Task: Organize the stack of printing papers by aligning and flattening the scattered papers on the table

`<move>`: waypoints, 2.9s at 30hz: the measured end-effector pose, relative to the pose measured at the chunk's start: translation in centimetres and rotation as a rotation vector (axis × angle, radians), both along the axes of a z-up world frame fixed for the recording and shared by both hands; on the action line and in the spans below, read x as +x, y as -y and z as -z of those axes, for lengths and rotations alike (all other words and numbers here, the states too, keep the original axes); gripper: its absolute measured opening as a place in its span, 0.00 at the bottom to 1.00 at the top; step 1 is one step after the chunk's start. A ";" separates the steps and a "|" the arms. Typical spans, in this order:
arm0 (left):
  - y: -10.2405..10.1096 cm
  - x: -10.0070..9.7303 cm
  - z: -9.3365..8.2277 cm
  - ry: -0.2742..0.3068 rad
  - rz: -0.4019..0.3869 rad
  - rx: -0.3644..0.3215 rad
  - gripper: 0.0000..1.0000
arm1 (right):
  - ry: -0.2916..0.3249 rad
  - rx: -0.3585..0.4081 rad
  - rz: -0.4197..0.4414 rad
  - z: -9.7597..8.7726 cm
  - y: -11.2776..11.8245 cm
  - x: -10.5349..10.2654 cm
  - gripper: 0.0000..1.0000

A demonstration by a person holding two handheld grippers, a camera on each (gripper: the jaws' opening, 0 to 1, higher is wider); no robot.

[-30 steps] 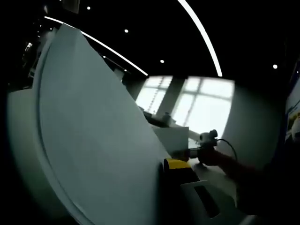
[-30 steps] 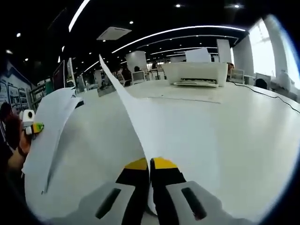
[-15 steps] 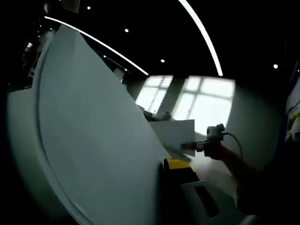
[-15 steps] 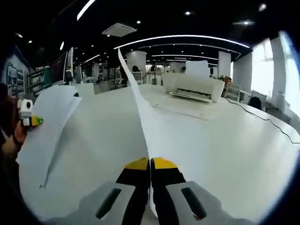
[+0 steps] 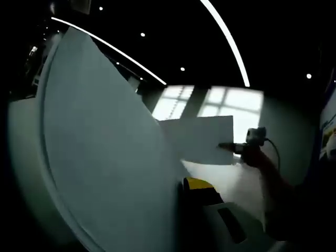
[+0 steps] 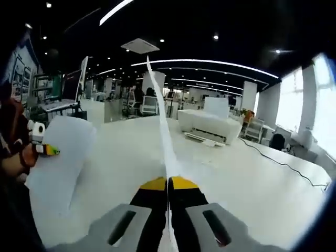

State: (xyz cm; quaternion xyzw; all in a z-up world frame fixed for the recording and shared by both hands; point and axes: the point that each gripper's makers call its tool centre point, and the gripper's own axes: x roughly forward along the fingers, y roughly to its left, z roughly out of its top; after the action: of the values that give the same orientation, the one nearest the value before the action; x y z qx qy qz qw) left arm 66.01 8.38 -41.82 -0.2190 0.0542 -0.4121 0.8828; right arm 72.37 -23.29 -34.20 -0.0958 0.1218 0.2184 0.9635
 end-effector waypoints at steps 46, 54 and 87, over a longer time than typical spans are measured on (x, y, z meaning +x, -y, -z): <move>0.1 0.0 0.1 0.000 0.001 0.007 0.11 | 0.126 -0.141 -0.124 -11.3 -2.2 -5.2 0.00; 0.4 -0.2 0.0 -0.001 0.001 0.006 0.11 | 0.134 -0.174 -0.162 -12.1 -2.9 -5.9 0.00; 0.4 -0.2 0.0 -0.001 0.000 0.006 0.11 | 0.102 -0.244 -0.256 -13.5 -4.5 -11.2 0.00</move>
State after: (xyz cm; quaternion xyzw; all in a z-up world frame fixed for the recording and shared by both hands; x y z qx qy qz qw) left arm 65.82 7.97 -41.79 -0.2167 0.0557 -0.4118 0.8834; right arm 61.19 -18.80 -20.72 -0.2375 0.0852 0.3175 0.9141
